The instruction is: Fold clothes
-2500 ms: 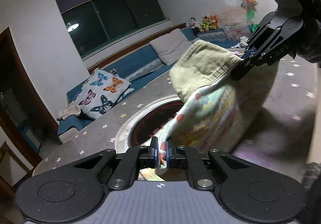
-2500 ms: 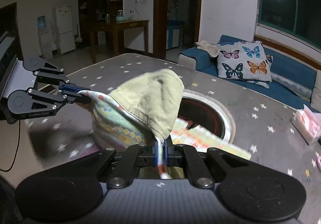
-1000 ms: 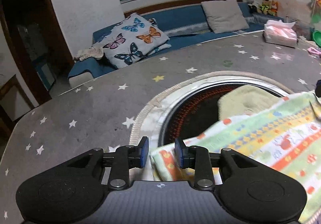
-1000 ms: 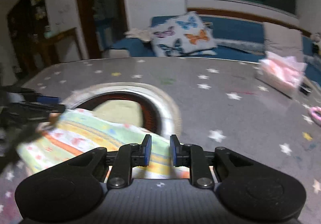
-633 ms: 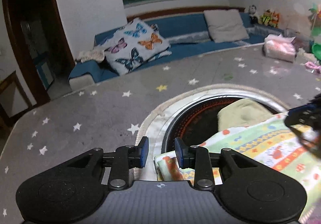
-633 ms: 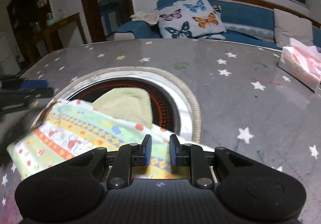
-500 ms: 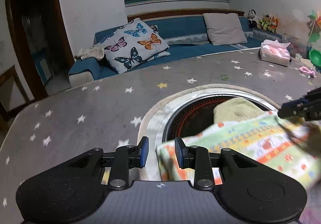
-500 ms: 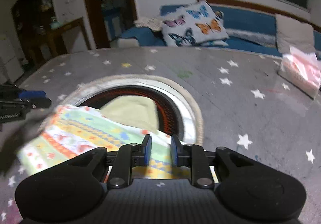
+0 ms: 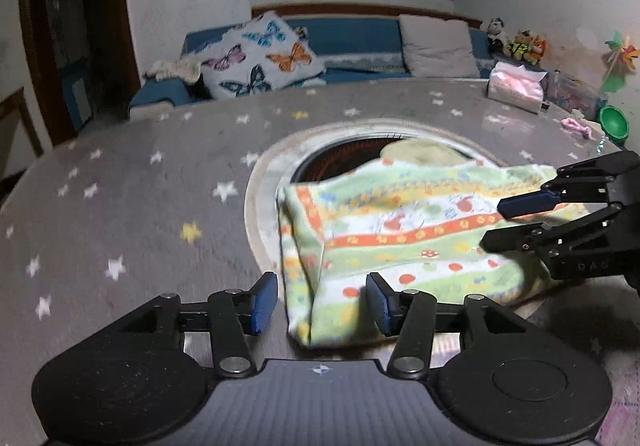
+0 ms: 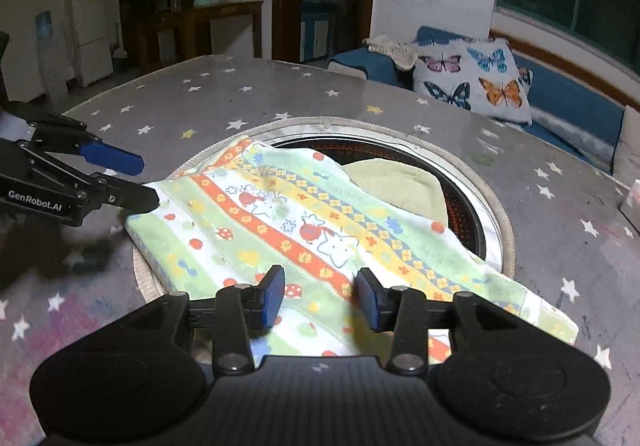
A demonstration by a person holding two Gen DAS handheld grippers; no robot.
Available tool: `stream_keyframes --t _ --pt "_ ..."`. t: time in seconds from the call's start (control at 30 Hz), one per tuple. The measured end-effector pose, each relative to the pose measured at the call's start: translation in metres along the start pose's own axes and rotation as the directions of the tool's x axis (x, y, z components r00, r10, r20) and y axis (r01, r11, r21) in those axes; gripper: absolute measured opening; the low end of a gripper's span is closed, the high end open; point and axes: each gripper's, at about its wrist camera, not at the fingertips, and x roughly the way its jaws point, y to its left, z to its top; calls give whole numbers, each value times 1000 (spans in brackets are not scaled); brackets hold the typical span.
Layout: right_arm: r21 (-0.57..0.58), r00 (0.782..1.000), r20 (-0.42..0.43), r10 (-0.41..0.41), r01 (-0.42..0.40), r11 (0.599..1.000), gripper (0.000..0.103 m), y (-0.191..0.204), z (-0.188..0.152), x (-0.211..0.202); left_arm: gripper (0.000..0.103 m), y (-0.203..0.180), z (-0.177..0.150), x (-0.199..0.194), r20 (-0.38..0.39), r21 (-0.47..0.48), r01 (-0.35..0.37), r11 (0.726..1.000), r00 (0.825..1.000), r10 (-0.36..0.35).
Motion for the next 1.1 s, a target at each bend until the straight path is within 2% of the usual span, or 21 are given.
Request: stream_keyframes --t 0.03,0.07,0.17,0.27,0.4,0.57,0.63,0.8,0.93,1.1 --pt "3 1000 0 1 -1 1000 41 0 -2 1 48 1 -1 0 -6 -12 14 1000 1000 -14" --pt "20 1000 -4 9 -9 1000 41 -2 -2 1 39 2 -2 1 -12 -24 30 999 999 -30" --pt "51 999 -13 34 -33 998 41 -8 -2 1 22 4 -4 2 -25 -56 70 996 997 -72" --pt "50 999 -17 51 -50 997 41 -10 -6 -1 13 5 -6 -3 -31 -65 89 994 995 -91" --pt "68 996 -27 91 -89 994 41 -12 -11 -7 12 7 -16 -18 -66 -94 155 983 985 -161" --pt "67 990 -25 140 -138 988 40 -3 -25 -27 12 -4 -41 -49 -107 -48 213 976 970 -217" --pt "68 989 -17 147 -145 987 40 -1 -28 -33 15 -3 -43 -57 -103 -39 201 979 973 -204" --pt "119 990 16 141 -142 983 40 -11 -23 -39 15 2 -24 -62 -30 -35 120 992 992 -121" --pt "206 996 34 78 -83 975 40 -38 -14 -29 15 -4 -2 -48 16 -44 128 991 992 -128" --pt "228 998 6 63 -62 972 37 -48 -3 -6 15 -16 19 -10 5 -60 130 990 991 -130"
